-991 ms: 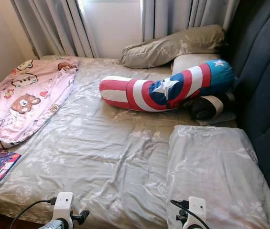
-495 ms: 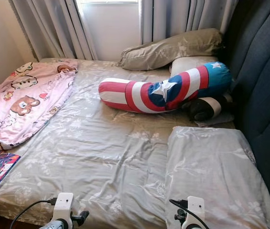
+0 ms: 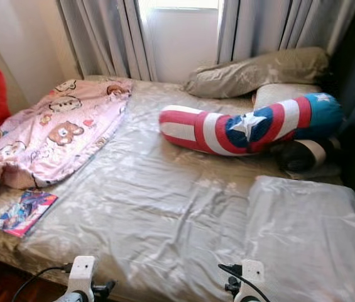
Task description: Clean up the room
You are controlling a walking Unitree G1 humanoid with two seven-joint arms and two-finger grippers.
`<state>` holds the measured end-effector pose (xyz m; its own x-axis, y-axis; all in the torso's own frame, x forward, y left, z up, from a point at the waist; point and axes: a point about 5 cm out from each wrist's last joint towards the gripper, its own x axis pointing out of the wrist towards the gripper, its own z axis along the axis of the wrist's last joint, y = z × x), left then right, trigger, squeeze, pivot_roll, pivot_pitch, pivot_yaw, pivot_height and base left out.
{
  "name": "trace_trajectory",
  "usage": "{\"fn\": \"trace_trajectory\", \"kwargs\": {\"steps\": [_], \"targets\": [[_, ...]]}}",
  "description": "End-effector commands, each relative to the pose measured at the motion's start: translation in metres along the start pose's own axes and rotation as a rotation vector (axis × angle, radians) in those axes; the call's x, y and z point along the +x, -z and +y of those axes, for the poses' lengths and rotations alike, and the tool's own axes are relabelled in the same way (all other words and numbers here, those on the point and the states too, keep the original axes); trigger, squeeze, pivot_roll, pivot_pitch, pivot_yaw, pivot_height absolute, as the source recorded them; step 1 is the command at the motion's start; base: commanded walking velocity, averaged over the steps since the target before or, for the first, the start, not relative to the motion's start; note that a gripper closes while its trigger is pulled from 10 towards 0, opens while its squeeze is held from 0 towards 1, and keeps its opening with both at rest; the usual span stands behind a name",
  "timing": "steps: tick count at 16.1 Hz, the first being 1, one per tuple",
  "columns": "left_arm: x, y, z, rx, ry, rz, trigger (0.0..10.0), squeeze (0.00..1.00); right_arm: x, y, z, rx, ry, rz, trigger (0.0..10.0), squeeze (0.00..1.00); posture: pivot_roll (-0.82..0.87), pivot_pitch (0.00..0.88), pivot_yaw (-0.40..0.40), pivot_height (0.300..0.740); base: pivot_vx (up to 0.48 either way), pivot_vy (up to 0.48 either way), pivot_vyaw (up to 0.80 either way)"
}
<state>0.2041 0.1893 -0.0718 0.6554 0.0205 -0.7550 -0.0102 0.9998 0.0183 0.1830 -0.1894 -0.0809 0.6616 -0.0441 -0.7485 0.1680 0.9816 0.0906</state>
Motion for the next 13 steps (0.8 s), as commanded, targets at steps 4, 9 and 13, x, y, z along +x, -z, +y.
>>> {"fn": "trace_trajectory", "kwargs": {"steps": [4, 9, 13], "targets": [[-0.0004, 0.0025, 0.0008, 0.014, 0.002, 0.016, 10.0, 0.0, -0.0003, 0.0018, -0.0005, -0.008, 0.003, 0.012, 10.0, 0.0, -0.03, 0.0, 0.02, 0.74, 0.0, 0.48, 0.0], [0.0002, 0.0, 0.0007, 0.014, 0.004, 0.009, 10.0, 0.0, 0.0, 0.0013, 0.0007, -0.007, 0.0, 0.012, 10.0, 0.0, -0.03, 0.0, 0.018, 0.74, 0.0, 0.48, 0.0], [0.0001, -0.0001, 0.0011, 0.01, 0.002, 0.006, 10.0, 0.0, -0.0001, 0.0024, 0.0028, -0.024, -0.01, 0.015, 10.0, 0.0, -0.03, 0.0, 0.017, 0.74, 0.0, 0.48, 0.0]]}}
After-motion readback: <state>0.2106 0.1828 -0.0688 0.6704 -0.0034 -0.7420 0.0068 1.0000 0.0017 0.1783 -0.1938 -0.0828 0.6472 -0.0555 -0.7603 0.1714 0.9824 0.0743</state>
